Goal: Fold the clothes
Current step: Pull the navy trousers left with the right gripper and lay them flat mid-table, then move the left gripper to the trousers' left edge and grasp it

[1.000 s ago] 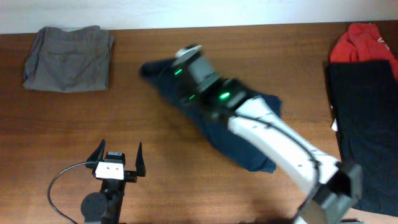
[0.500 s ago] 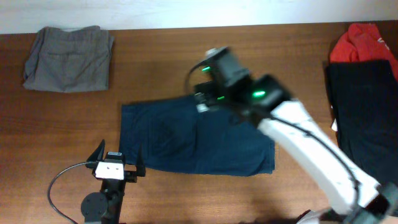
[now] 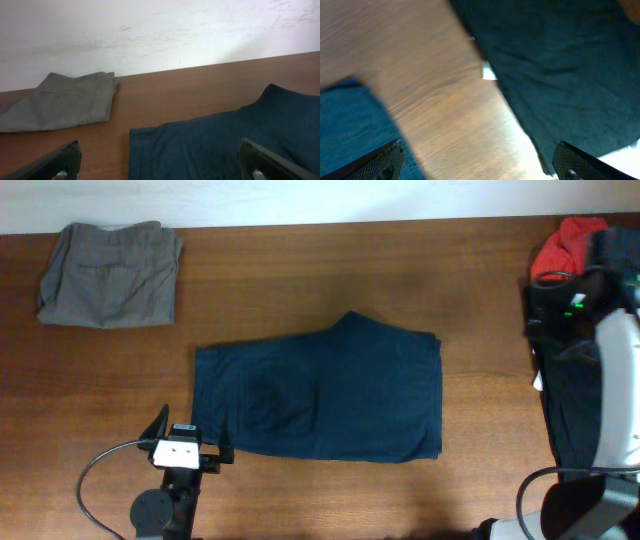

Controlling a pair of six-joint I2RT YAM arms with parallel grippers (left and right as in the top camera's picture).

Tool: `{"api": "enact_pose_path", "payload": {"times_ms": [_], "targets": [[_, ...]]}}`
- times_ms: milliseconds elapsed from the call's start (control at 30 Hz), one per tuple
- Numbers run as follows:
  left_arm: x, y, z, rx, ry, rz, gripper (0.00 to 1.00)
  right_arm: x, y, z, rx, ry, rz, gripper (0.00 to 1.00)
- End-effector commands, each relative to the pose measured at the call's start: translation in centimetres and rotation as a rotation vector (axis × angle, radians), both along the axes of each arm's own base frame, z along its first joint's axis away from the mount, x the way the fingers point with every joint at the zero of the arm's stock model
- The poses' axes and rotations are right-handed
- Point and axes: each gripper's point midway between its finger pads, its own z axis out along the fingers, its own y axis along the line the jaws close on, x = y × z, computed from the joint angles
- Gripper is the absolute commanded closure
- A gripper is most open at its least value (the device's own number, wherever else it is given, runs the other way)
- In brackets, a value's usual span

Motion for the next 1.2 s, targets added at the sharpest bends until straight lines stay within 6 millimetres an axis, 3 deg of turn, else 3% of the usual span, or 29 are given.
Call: {"api": "enact_pose_path", "payload": {"times_ms": [0, 133, 233, 267, 333, 400, 467, 533, 567, 633, 733, 833, 900, 933, 1033, 1167], "targets": [[0.0, 0.1, -0.2, 0.013, 0.001, 0.005, 0.01, -1.9, -3.5, -0.2, 0.03, -0.01, -0.14, 0.02], [-0.2, -1.4, 0.0, -0.047, 0.002, -0.079, 0.01, -3.8, -6.3, -0.2, 0.029, -0.012, -0.238, 0.02], [-0.6, -3.1, 1.2, -0.214, -0.012, -0.18, 0.01, -3.9, -6.5, -0.2, 0.029, -0.012, -0.243, 0.02], [-1.3, -5.2, 2.6, -0.206, -0.058, -0.314, 0.01, -3.9, -6.5, -0.2, 0.029, -0.012, -0.243, 0.02], [-2.3, -6.6, 4.8, -0.19, -0.117, -0.411, 0.01, -3.9, -6.5, -0.2, 0.029, -0.012, -0.243, 0.02], [-3.0, -6.2, 8.8, -0.179, -0.177, -0.389, 0.01, -3.9, -6.5, -0.2, 0.029, -0.012, -0.243, 0.02], [-2.9, -4.6, 12.7, -0.175, -0.182, -0.285, 0.01, -3.9, -6.5, -0.2, 0.029, -0.012, -0.243, 0.01], [-2.2, -2.9, 14.2, -0.14, -0.088, -0.171, 0.01, -3.9, -6.5, -0.2, 0.029, -0.012, -0.243, 0.02], [-1.2, -0.9, 14.0, -0.147, 0.071, -0.04, 0.01, -3.9, -6.5, -0.2, 0.029, -0.012, -0.243, 0.02], [0.4, 0.5, 13.4, -0.129, 0.271, 0.051, 0.01, -3.9, -6.5, -0.2, 0.029, -0.012, -0.243, 0.02], [4.4, 0.5, 11.5, -0.025, 0.552, 0.033, 0.01, -3.9, -6.5, -0.2, 0.029, -0.012, -0.243, 0.02], [7.2, 0.6, 9.8, -0.023, 0.756, 0.033, 0.01, -3.9, -6.5, -0.2, 0.029, -0.012, -0.243, 0.02], [10.6, 1.4, 7.5, -0.046, 0.899, 0.043, 0.01, -3.9, -6.5, -0.2, 0.029, -0.012, -0.243, 0.02], [11.3, 1.5, 6.8, -0.073, 0.928, 0.03, 0.01, -3.9, -6.5, -0.2, 0.029, -0.012, -0.243, 0.02], [12.0, 1.6, 3.6, -0.152, 1.037, -0.006, 0.01, -3.9, -6.5, -0.2, 0.029, -0.012, -0.243, 0.02], [11.2, 2.9, -1.5, -0.136, 1.233, 0.057, 0.01, -3.9, -6.5, -0.2, 0.029, -0.012, -0.243, 0.02]]}}
